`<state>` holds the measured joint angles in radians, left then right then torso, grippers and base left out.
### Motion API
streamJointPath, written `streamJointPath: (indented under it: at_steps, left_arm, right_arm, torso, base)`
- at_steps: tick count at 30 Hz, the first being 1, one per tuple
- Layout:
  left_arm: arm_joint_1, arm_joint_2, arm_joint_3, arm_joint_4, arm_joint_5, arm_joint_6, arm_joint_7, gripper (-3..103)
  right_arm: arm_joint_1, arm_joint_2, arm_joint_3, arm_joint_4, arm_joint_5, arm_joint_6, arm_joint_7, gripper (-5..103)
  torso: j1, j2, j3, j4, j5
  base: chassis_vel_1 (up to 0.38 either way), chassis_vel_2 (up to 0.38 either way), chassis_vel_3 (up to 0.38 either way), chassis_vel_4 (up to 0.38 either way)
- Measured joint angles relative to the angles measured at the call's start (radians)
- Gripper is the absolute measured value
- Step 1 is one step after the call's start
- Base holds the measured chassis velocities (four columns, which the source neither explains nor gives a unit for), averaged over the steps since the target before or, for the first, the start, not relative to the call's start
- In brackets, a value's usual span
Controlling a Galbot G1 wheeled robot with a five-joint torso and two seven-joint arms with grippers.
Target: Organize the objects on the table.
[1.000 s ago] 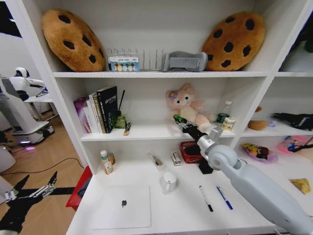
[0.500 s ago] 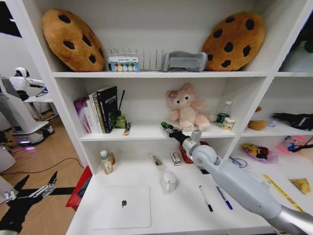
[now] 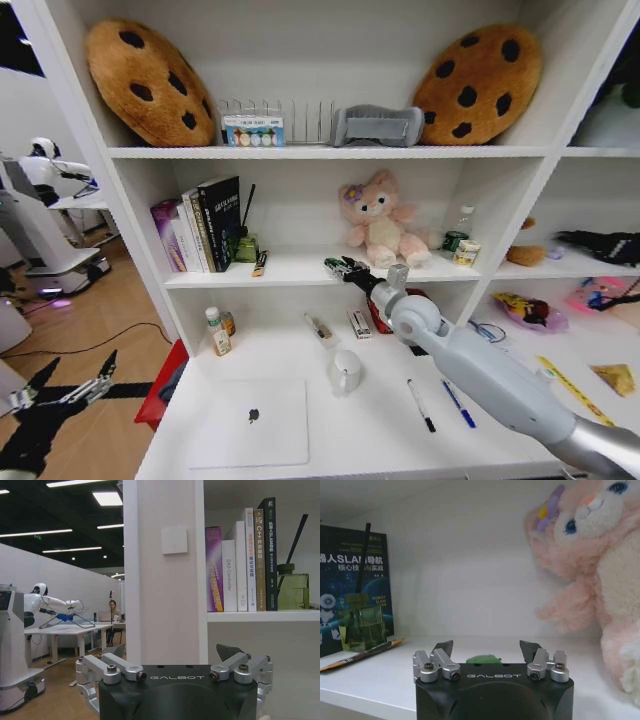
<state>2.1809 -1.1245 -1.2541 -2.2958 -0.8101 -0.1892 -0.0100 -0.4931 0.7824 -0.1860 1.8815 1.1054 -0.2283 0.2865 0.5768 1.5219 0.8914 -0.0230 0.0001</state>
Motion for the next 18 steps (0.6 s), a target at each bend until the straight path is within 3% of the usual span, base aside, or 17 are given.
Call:
streamJointPath:
  at_steps: [5, 7, 8, 11, 12, 13, 15, 18]
  left_arm:
    - [0.000, 0.000, 0.000, 0.000, 0.000, 0.000, 0.000, 100]
    - [0.000, 0.000, 0.000, 0.000, 0.000, 0.000, 0.000, 100]
    - [0.000, 0.000, 0.000, 0.000, 0.000, 0.000, 0.000, 100]
    - [0.000, 0.000, 0.000, 0.000, 0.000, 0.000, 0.000, 100]
    - [0.000, 0.000, 0.000, 0.000, 0.000, 0.000, 0.000, 100]
    - [0.000, 0.000, 0.000, 0.000, 0.000, 0.000, 0.000, 100]
    - [0.000, 0.000, 0.000, 0.000, 0.000, 0.000, 0.000, 100]
    - [0.000, 0.000, 0.000, 0.000, 0.000, 0.000, 0.000, 100]
  right_arm:
    - [-0.004, -0.007, 0.018, 0.018, 0.008, 0.000, 0.005, 86]
    - [-0.045, -0.027, 0.087, 0.104, 0.007, 0.001, 0.026, 99]
    - [-0.045, -0.027, 0.087, 0.104, 0.007, 0.001, 0.026, 99]
    - [-0.260, -0.130, 0.296, 0.303, -0.116, 0.008, 0.021, 100]
    - [-0.260, -0.130, 0.296, 0.303, -0.116, 0.008, 0.021, 100]
    - [-0.386, -0.153, 0.391, 0.369, -0.152, 0.015, 0.017, 100]
    - [-0.419, -0.155, 0.422, 0.386, -0.160, 0.017, 0.017, 100]
    - [-0.616, -0.148, 0.601, 0.467, -0.209, 0.023, 0.022, 100]
  torso:
    - [0.000, 0.000, 0.000, 0.0000, 0.0000]
    - [0.000, 0.000, 0.000, 0.0002, 0.0000]
    - [0.000, 0.000, 0.000, 0.0002, 0.0000]
    - [0.000, 0.000, 0.000, 0.0000, -0.0001]
    - [0.000, 0.000, 0.000, 0.0000, -0.0001]
    - [0.000, 0.000, 0.000, -0.0005, 0.0004]
    - [0.000, 0.000, 0.000, -0.0003, 0.0002]
    - [0.000, 0.000, 0.000, 0.0003, -0.0001]
  base:
    - [0.000, 0.000, 0.000, 0.000]
    - [0.000, 0.000, 0.000, 0.000]
    - [0.000, 0.000, 0.000, 0.000]
    - [0.000, 0.000, 0.000, 0.000]
    - [0.000, 0.000, 0.000, 0.000]
    - [0.000, 0.000, 0.000, 0.000]
    - [0.000, 0.000, 0.000, 0.000]
    - [0.000, 0.000, 0.000, 0.000]
